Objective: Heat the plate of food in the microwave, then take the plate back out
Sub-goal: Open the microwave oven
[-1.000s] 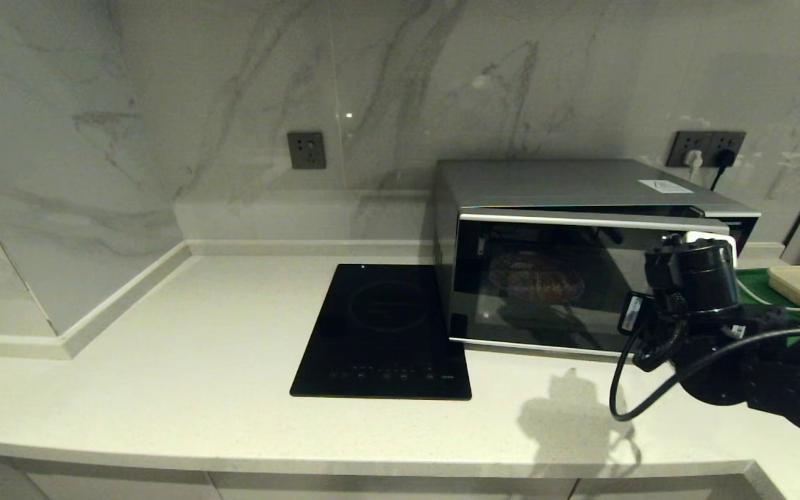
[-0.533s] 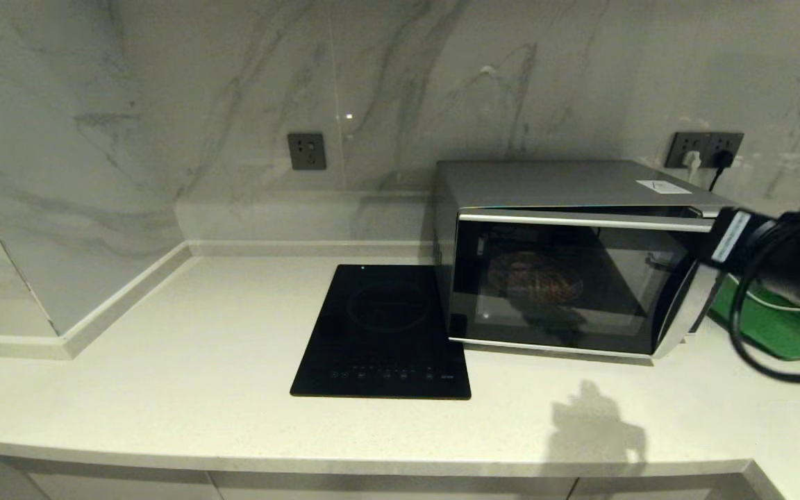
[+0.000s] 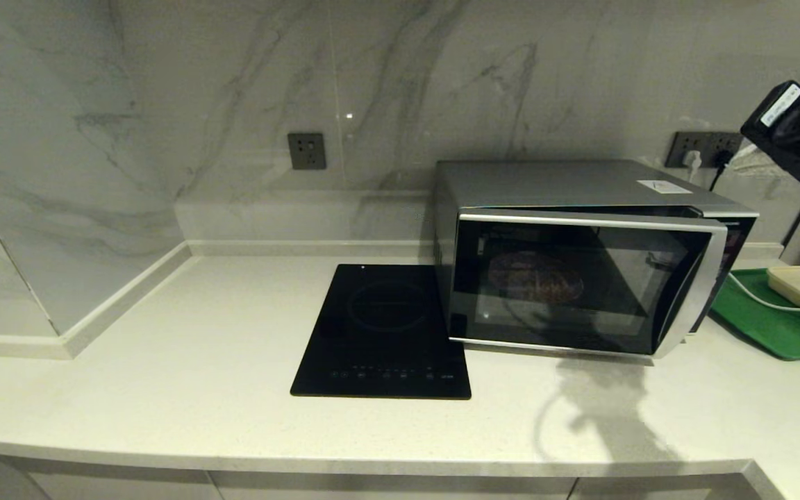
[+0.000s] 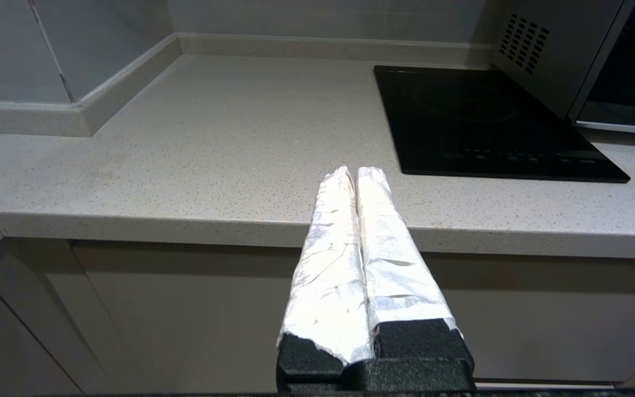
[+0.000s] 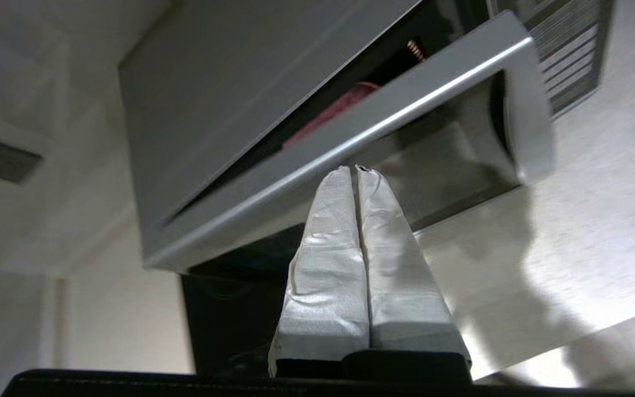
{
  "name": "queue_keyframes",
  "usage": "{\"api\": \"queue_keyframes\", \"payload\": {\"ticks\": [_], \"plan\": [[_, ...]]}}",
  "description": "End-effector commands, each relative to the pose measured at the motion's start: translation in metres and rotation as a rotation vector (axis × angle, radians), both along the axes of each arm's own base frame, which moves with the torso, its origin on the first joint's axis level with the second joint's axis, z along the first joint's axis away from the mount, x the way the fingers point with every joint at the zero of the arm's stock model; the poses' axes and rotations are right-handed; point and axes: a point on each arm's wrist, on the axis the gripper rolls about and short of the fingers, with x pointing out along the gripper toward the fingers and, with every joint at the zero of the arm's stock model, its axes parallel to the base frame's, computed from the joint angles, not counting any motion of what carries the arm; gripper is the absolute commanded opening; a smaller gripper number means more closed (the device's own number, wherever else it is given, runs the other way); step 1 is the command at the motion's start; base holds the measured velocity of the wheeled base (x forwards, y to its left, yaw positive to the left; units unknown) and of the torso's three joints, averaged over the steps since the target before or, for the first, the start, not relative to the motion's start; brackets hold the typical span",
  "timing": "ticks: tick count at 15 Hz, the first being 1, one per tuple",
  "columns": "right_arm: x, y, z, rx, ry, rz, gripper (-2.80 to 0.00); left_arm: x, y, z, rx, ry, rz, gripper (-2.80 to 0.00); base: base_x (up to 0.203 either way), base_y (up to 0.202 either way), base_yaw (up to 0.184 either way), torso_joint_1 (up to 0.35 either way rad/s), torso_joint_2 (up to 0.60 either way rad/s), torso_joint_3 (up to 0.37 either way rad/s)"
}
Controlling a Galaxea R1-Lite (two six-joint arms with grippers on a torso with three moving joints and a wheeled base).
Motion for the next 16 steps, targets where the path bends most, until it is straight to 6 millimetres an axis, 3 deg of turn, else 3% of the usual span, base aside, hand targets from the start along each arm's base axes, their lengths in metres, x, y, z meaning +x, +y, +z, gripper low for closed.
{"api": "queue_keyframes", "payload": {"ticks": [1,6,10,16], "plan": [[0.045,-0.017,-0.018,0.117,0.111,-0.012,-2.80,0.000,0.000,0.000,-0.001,-0.002,0.001,-2.80,0.000,0.000,0.000,0.000,0.00,0.000],[0.064,-0.047,-0.037,0.272,0.174,-0.082,-2.80,0.000,0.000,0.000,-0.001,-0.001,0.001,-2.80,0.000,0.000,0.000,0.000,0.00,0.000],[0.060,-0.054,-0.032,0.309,0.149,-0.042,-2.80,0.000,0.000,0.000,-0.001,-0.001,0.000,-2.80,0.000,0.000,0.000,0.000,0.00,0.000],[0.090,-0.065,-0.047,0.312,0.092,-0.050,-2.80,0.000,0.000,0.000,-0.001,-0.001,0.000,-2.80,0.000,0.000,0.000,0.000,0.00,0.000]]}}
